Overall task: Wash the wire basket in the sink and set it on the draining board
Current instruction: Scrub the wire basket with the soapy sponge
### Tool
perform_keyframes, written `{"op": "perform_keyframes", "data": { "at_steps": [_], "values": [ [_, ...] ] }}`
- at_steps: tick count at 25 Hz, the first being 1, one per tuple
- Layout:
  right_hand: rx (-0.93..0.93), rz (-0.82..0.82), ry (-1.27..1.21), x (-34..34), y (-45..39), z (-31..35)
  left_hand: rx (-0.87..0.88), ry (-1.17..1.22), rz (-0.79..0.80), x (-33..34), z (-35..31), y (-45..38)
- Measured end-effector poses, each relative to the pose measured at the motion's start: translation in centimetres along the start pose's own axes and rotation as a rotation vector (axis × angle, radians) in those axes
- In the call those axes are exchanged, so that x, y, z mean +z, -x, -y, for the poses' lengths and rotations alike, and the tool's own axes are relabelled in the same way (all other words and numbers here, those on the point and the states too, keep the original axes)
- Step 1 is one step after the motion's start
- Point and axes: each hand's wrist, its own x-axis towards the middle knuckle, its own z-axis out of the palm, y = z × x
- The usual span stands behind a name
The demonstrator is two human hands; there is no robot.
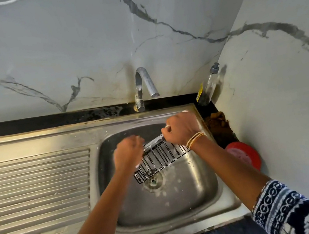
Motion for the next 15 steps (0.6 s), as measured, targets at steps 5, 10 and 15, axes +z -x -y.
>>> {"op": "perform_keyframes", "data": {
  "at_steps": [5,10,15],
  "values": [
    [0.055,-0.007,-0.295,0.0,-0.3,-0.1,0.007,-0.13,0.027,3.5,-3.2,-0.1],
    [0.291,-0.158,-0.621,1.2,0.7,-3.3,-0.211,0.05,-0.089,3.2,-2.0,0.2],
    [-0.019,-0.348,-0.359,1.8,5.5,-0.4,-0.245,0.091,-0.17,3.0,-1.8,-0.4]
  ]
}}
